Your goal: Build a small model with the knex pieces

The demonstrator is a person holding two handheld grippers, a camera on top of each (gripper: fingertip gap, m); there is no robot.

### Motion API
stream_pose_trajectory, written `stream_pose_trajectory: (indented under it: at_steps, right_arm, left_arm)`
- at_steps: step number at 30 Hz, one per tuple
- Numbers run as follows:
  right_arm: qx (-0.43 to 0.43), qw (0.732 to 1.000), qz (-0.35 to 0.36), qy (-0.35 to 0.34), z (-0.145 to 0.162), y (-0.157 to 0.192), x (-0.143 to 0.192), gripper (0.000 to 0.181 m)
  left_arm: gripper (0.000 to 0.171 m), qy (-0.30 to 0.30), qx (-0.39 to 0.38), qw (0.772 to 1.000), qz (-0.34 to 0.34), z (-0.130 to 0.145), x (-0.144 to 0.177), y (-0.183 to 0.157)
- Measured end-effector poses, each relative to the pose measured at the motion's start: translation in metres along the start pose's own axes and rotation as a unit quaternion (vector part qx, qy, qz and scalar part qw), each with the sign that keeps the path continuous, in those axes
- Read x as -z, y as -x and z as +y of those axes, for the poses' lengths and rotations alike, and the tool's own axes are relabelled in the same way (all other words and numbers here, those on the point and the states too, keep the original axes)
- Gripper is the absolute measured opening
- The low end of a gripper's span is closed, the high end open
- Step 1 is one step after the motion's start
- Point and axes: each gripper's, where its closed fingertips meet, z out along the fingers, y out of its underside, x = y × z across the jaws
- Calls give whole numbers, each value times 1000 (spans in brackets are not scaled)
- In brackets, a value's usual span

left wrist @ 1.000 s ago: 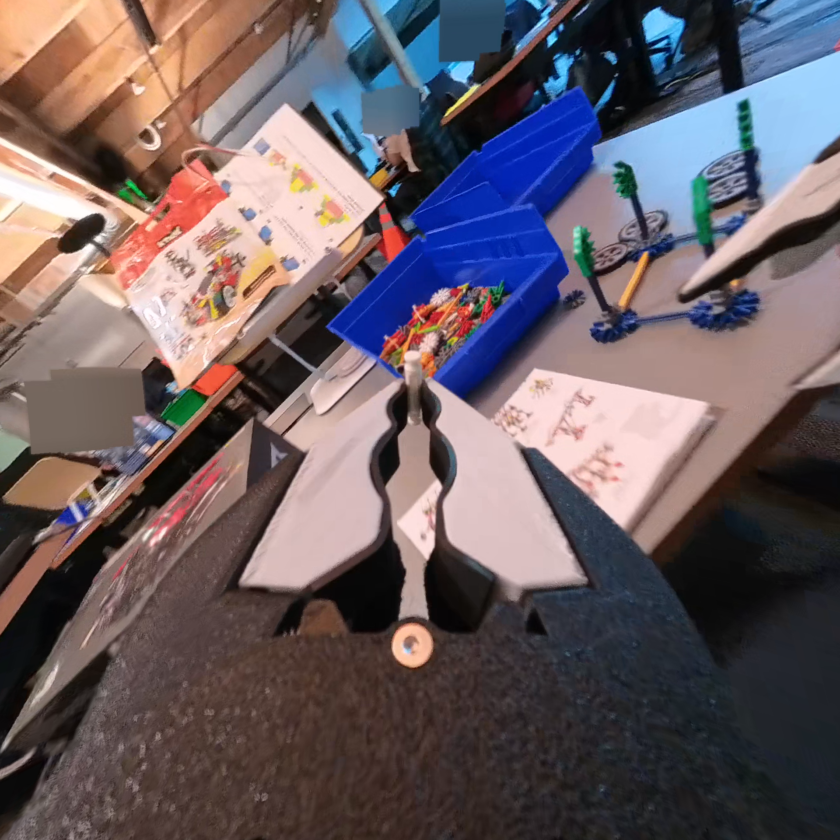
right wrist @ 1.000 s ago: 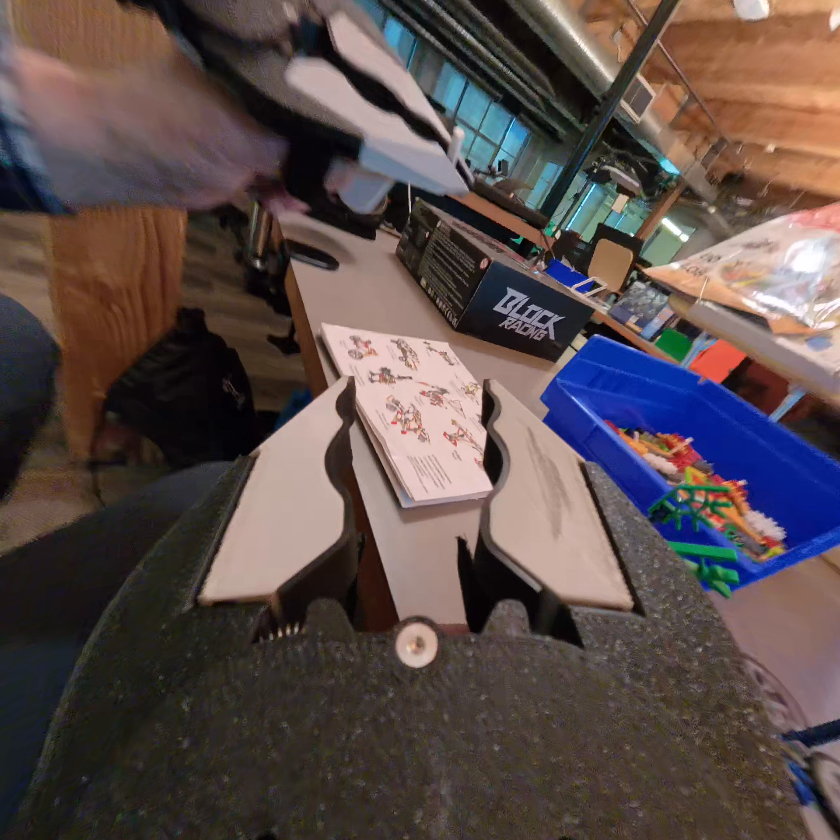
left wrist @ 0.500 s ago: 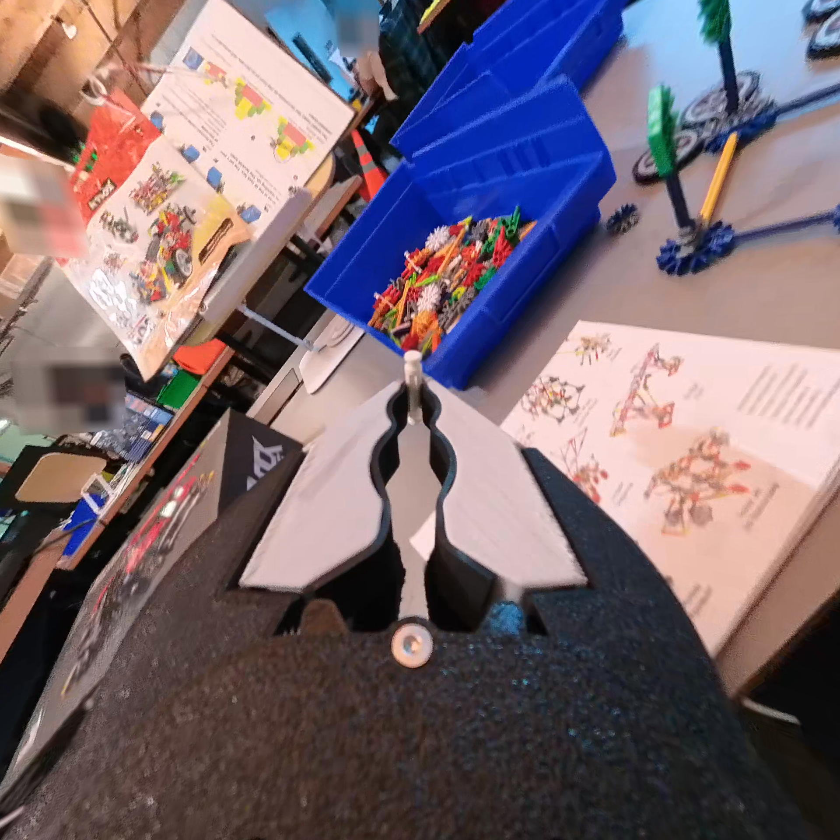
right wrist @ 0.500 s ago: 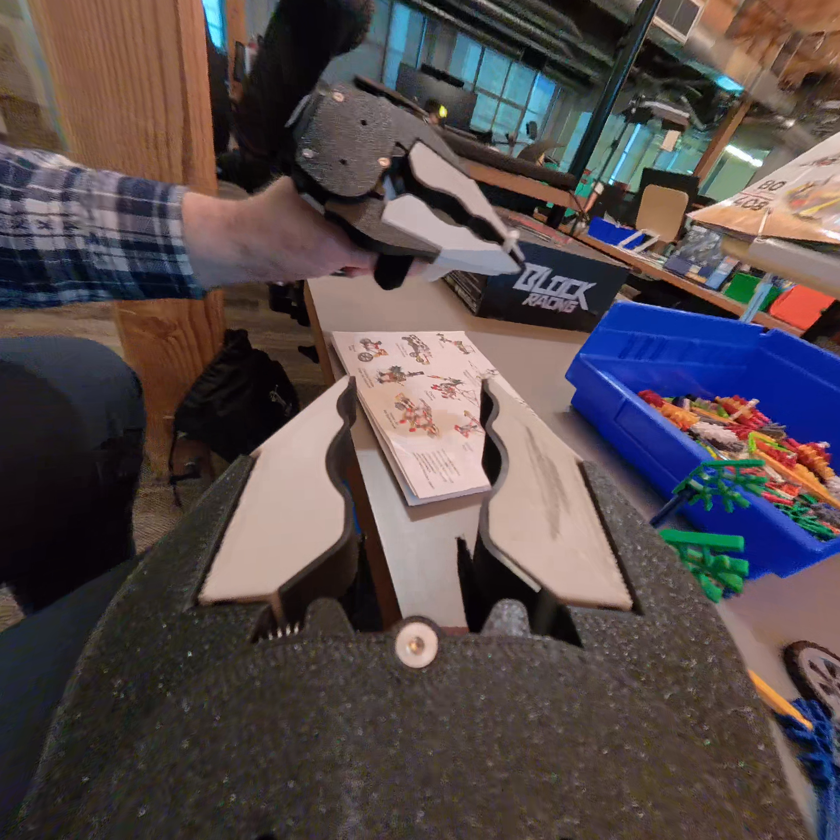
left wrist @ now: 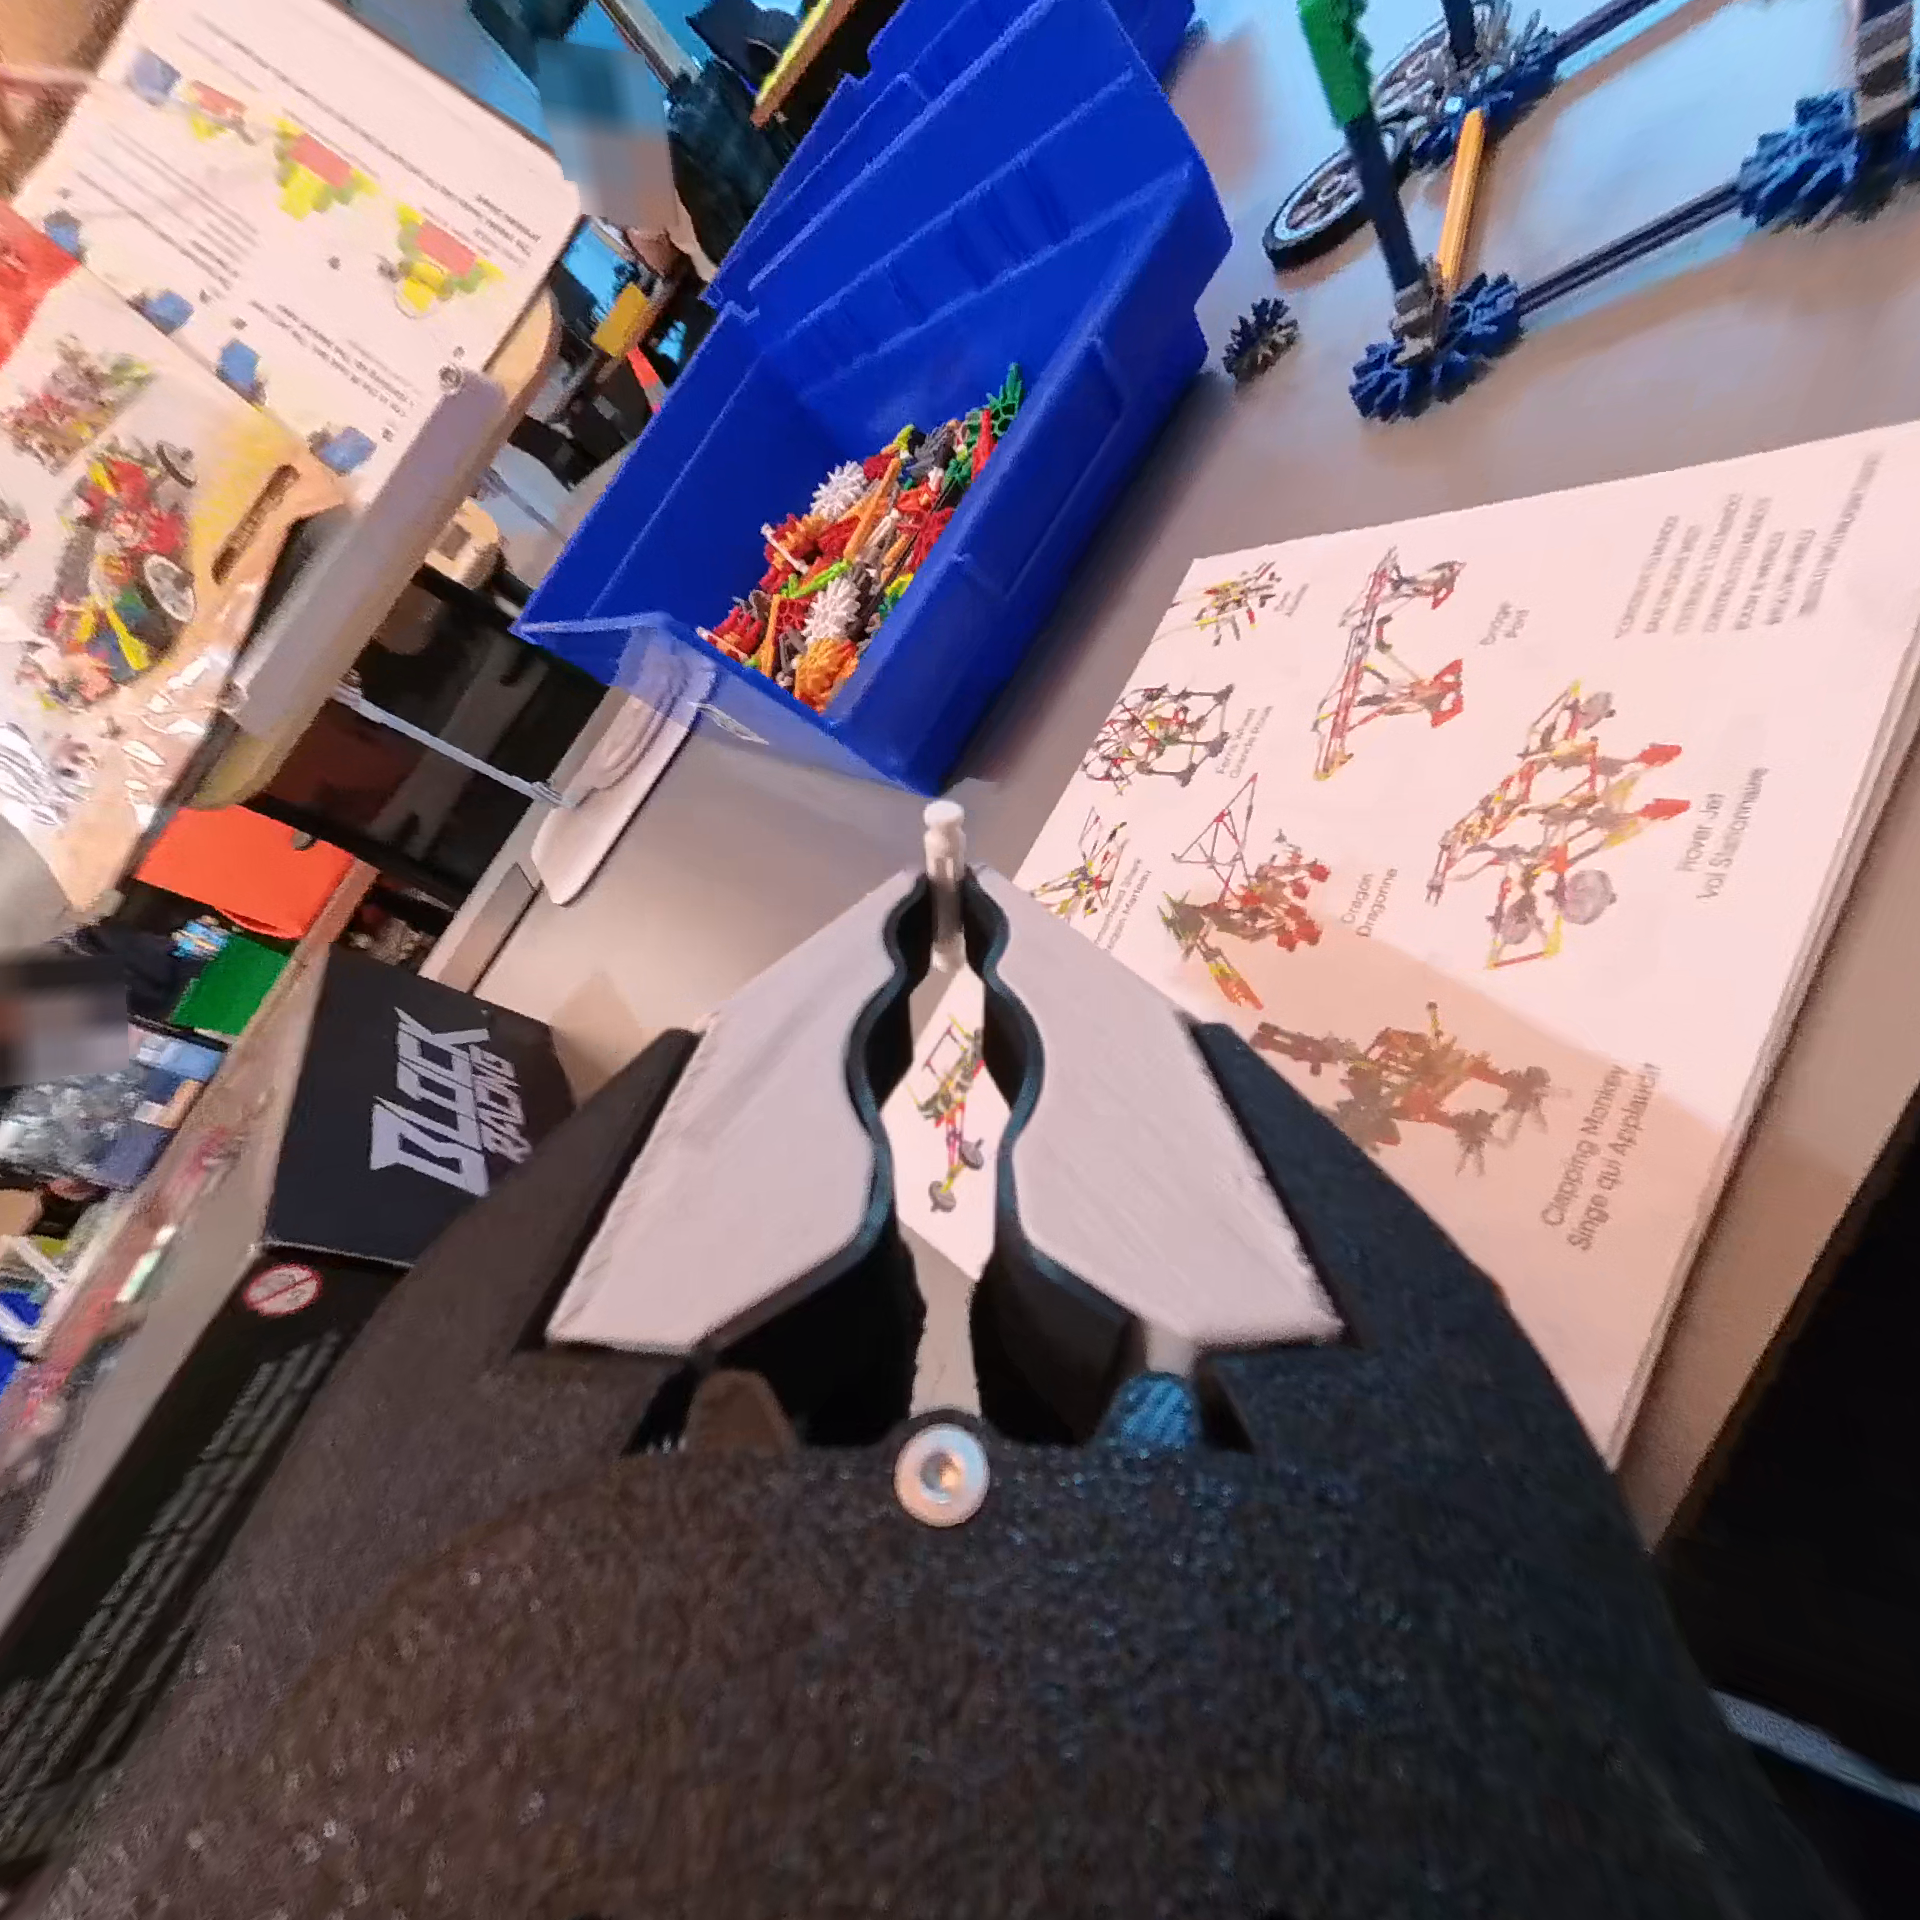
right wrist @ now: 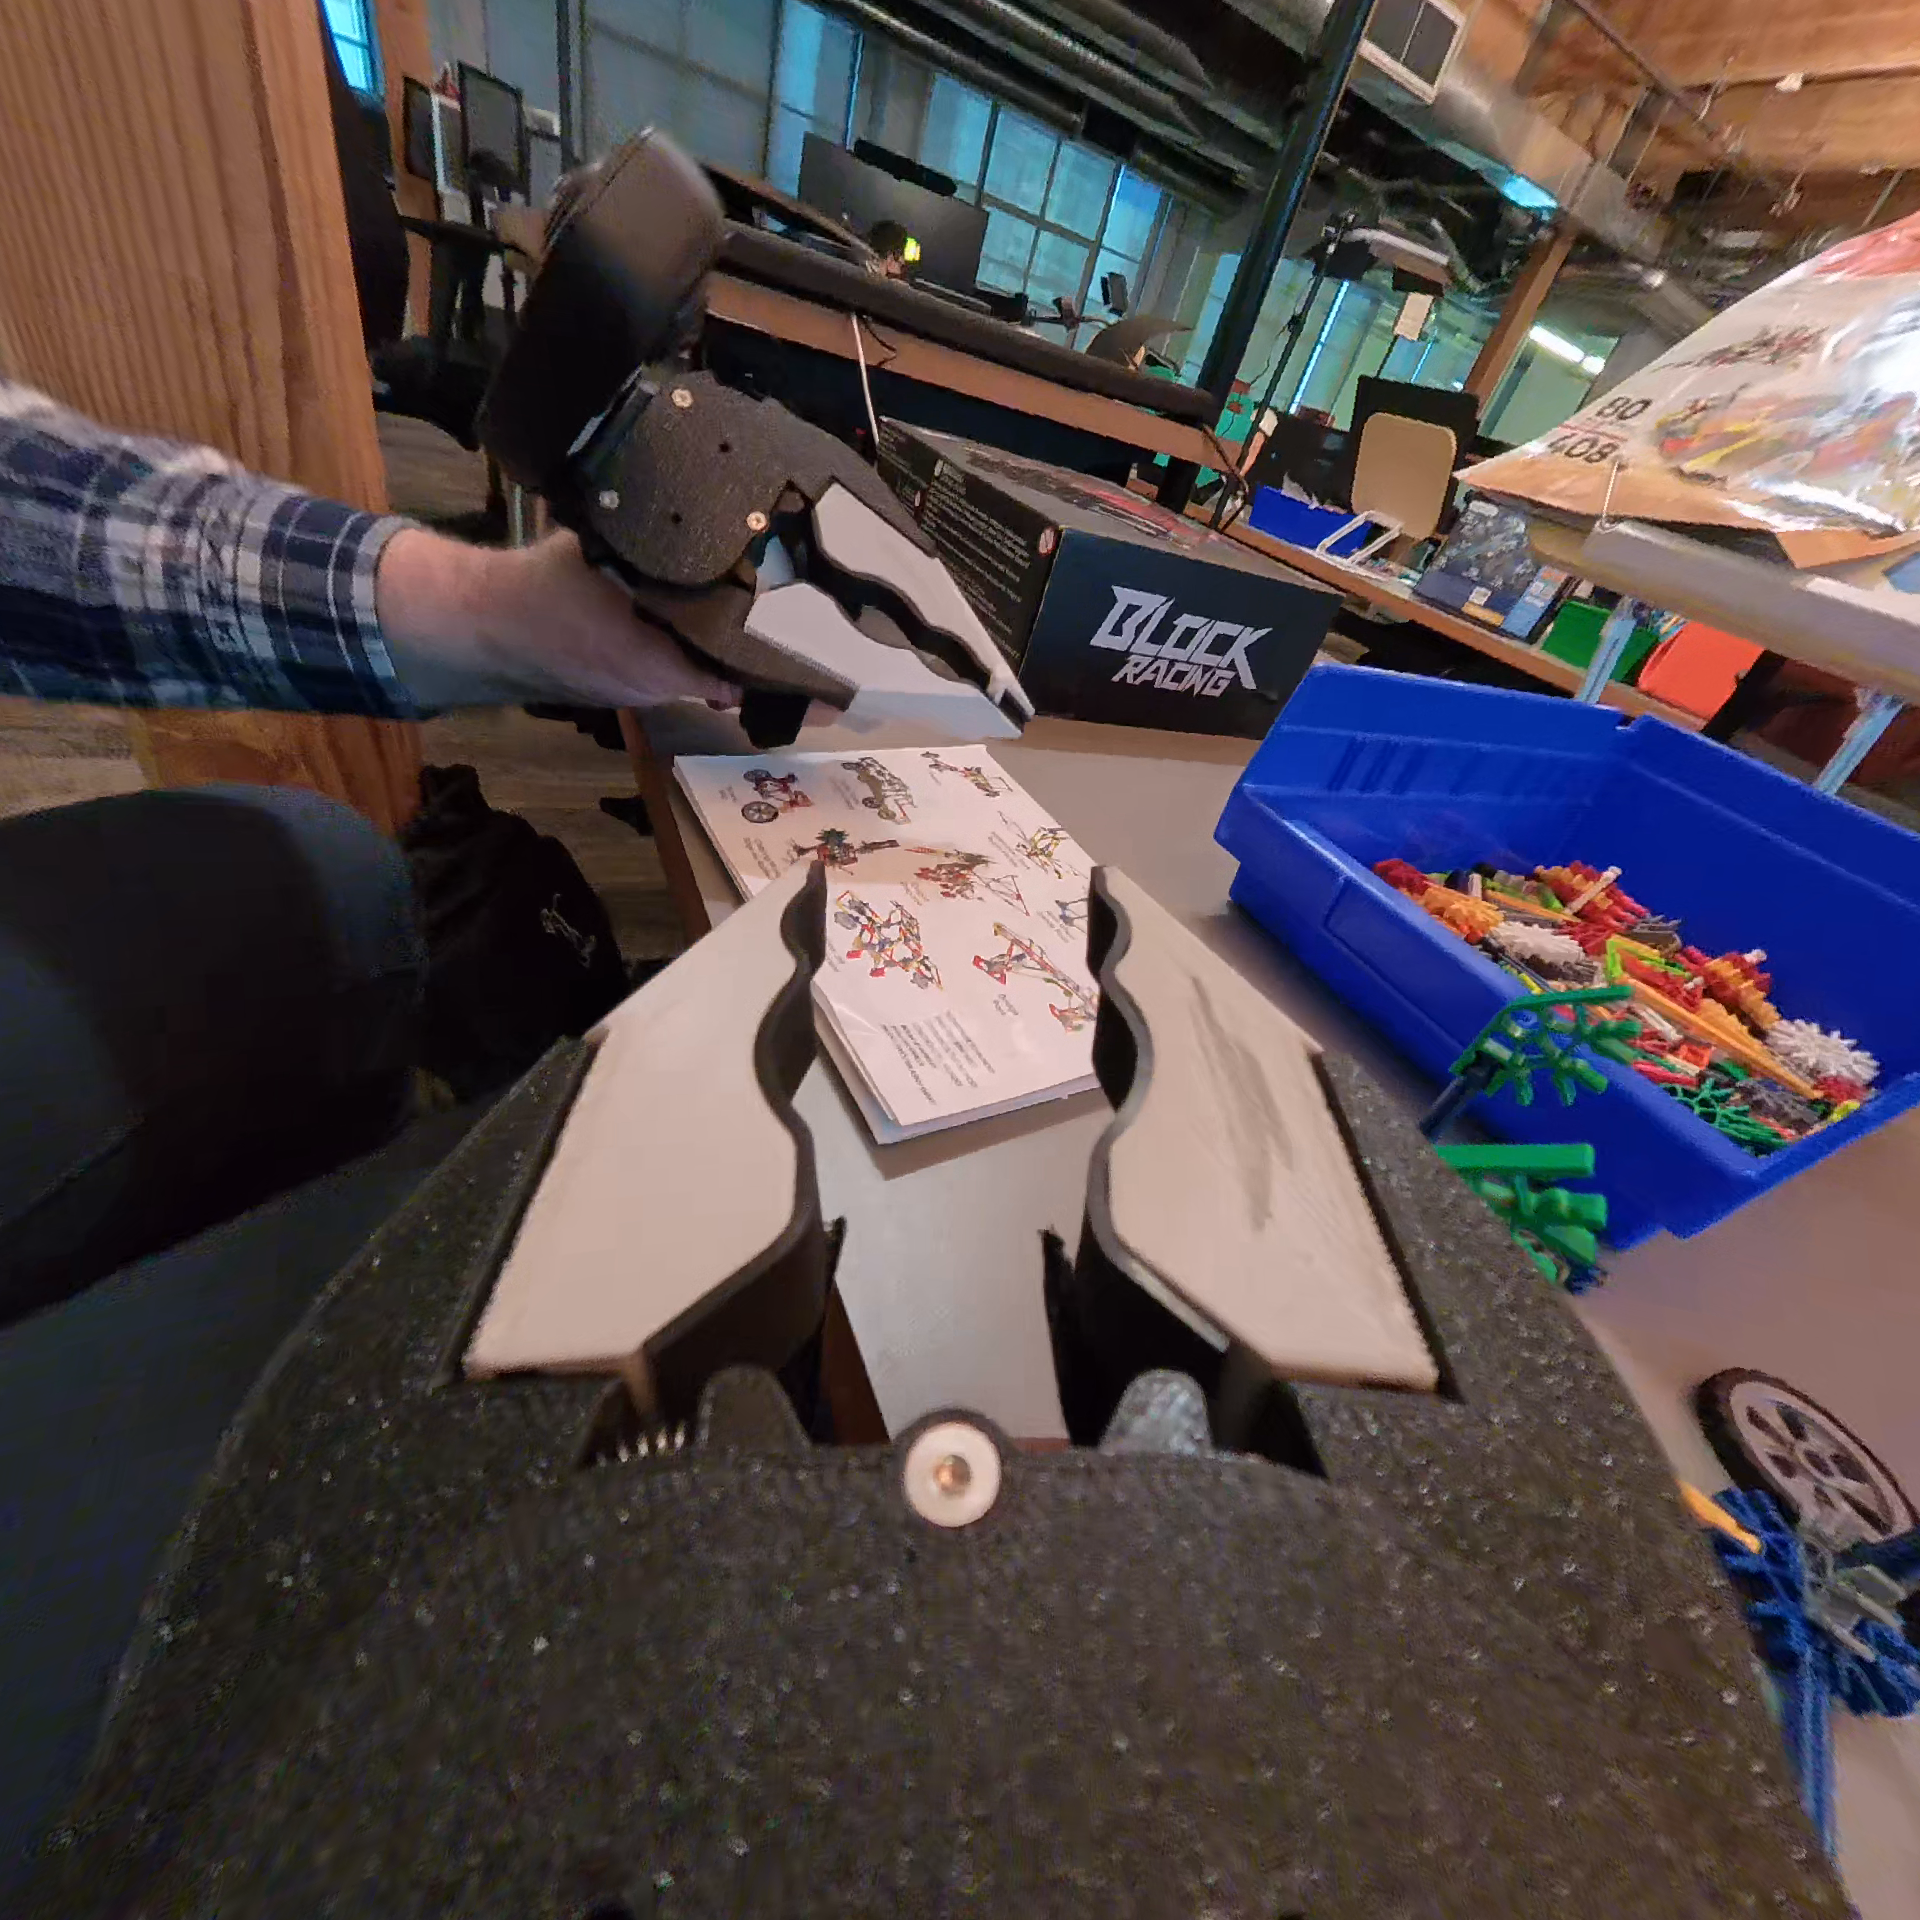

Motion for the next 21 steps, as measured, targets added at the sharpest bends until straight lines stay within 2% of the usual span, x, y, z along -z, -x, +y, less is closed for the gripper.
stream_pose_trajectory:
  at_steps: [3, 9, 15, 21]
  right_arm:
    - [9, 1000, 5, -12, -3, 0, 2, 50]
    - [11, 999, 8, -37, -8, 0, 8, 52]
    - [5, 998, 18, -64, -15, -4, 14, 55]
    - [3, 997, 49, -58, -13, -14, 18, 56]
  left_arm:
    - [2, 14, 15, 1000, 7, 3, -3, 1]
    - [2, 50, -40, 998, -11, 22, -15, -10]
    - [2, 71, -61, 995, -29, 24, -24, -11]
    - [2, 82, -79, 993, -24, 22, -30, -19]
